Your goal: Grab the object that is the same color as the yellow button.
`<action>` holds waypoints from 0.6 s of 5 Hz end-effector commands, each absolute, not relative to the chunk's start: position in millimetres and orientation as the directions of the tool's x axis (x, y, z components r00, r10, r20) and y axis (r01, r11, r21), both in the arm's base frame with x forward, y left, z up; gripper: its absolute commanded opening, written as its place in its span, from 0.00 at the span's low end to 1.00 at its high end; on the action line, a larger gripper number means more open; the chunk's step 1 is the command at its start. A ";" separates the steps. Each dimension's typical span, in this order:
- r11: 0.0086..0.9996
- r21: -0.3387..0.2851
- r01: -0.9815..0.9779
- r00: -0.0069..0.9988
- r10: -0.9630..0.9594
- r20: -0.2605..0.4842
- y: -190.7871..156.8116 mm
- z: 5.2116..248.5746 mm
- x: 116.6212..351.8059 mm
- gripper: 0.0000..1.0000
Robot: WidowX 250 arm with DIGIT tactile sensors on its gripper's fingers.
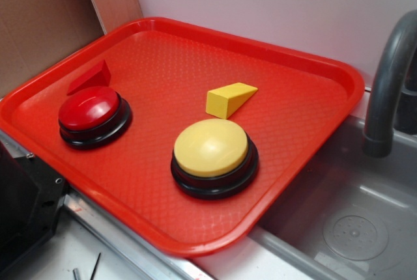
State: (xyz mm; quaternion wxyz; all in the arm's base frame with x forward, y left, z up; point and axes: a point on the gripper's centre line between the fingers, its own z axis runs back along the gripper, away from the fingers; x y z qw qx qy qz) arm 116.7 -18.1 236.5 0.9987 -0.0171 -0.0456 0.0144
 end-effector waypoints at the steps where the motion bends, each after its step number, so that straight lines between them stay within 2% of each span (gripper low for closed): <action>1: 0.999 -0.035 -0.027 0.995 0.030 0.091 -18.1 236.5 116.7 1.00; 2: 0.998 -0.012 -0.058 0.989 0.059 0.139 -51.5 211.2 166.7 1.00; 3: 0.943 -0.100 -0.317 0.948 0.317 -0.017 -79.8 177.1 215.5 1.00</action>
